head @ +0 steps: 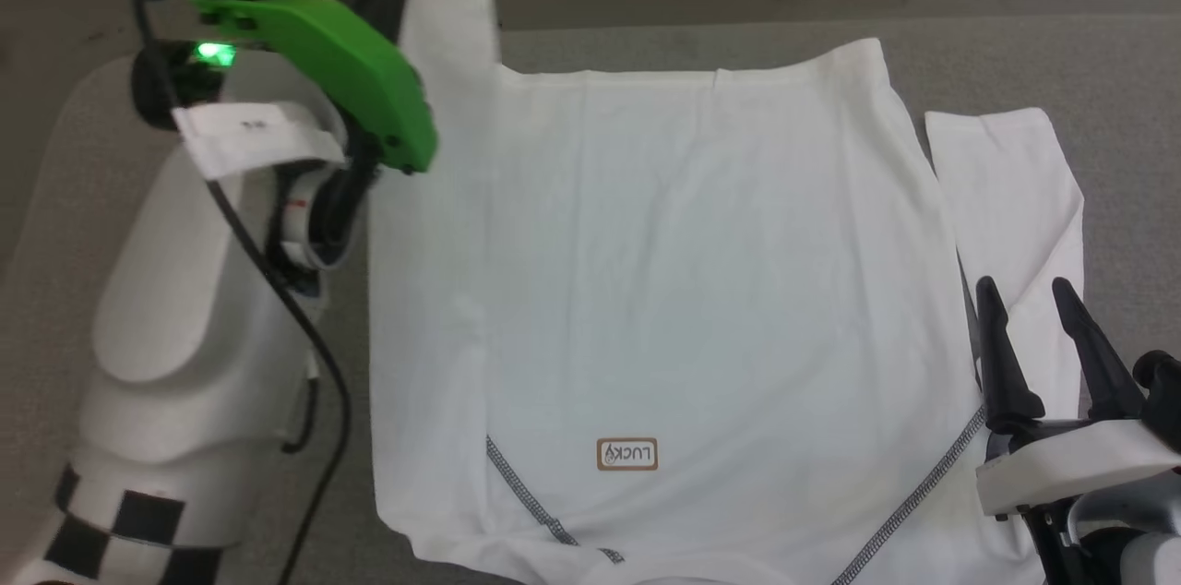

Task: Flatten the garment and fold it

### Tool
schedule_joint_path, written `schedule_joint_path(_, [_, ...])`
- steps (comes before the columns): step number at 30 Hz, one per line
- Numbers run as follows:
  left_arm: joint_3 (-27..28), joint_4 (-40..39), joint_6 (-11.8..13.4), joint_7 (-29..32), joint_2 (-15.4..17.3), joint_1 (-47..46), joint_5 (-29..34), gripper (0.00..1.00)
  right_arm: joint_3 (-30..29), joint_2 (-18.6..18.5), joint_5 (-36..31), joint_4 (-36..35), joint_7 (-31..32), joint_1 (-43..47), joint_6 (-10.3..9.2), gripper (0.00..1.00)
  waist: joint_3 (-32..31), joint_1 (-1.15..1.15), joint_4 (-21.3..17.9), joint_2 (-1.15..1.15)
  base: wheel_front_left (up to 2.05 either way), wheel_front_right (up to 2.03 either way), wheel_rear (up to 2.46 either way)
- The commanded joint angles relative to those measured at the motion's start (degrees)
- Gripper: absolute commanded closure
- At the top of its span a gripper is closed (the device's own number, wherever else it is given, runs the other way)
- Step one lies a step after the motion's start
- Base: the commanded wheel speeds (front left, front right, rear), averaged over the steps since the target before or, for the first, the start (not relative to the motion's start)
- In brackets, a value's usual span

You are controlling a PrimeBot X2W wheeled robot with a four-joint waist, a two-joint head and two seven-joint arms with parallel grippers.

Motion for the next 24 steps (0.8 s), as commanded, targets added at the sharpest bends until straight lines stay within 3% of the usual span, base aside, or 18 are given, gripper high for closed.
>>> schedule_joint_path(1, [-1.31,-1.65,-0.52,0.38,-1.63,1.44,-0.05,1.00,-0.17,0.04,0.30,-0.28,0.27,0.77,-0.09,0.00,-3.62,0.00,2.54,0.00,0.00,0.00,0.00])
schedule_joint_path(6, [-7.35,-6.16,-1.89,0.19,-8.51,3.82,-1.32,1.00,-0.61,0.04,0.30,-1.41,0.77,1.22,-0.09,0.00,-3.71,0.00,1.33,0.00,0.00,0.00,0.00])
schedule_joint_path(10, [-13.12,-5.39,-3.38,-0.94,-12.92,5.97,-2.44,1.00,-1.14,0.04,0.13,-2.35,1.26,1.18,-0.09,0.00,-2.63,0.00,-0.59,0.00,0.00,0.00,0.00])
schedule_joint_path(16, [-22.48,-1.70,-3.82,-3.47,-14.79,7.20,-4.74,1.00,-1.32,0.04,-0.23,-2.97,1.74,0.96,-0.09,0.00,-0.36,0.00,-4.59,0.00,0.00,0.00,0.00])
schedule_joint_path(24, [-37.26,3.07,-2.25,-6.61,-14.87,7.15,-11.28,1.00,-2.11,0.04,0.21,-2.59,1.26,0.58,-0.09,0.00,1.48,0.00,-8.49,0.00,0.00,0.00,0.00])
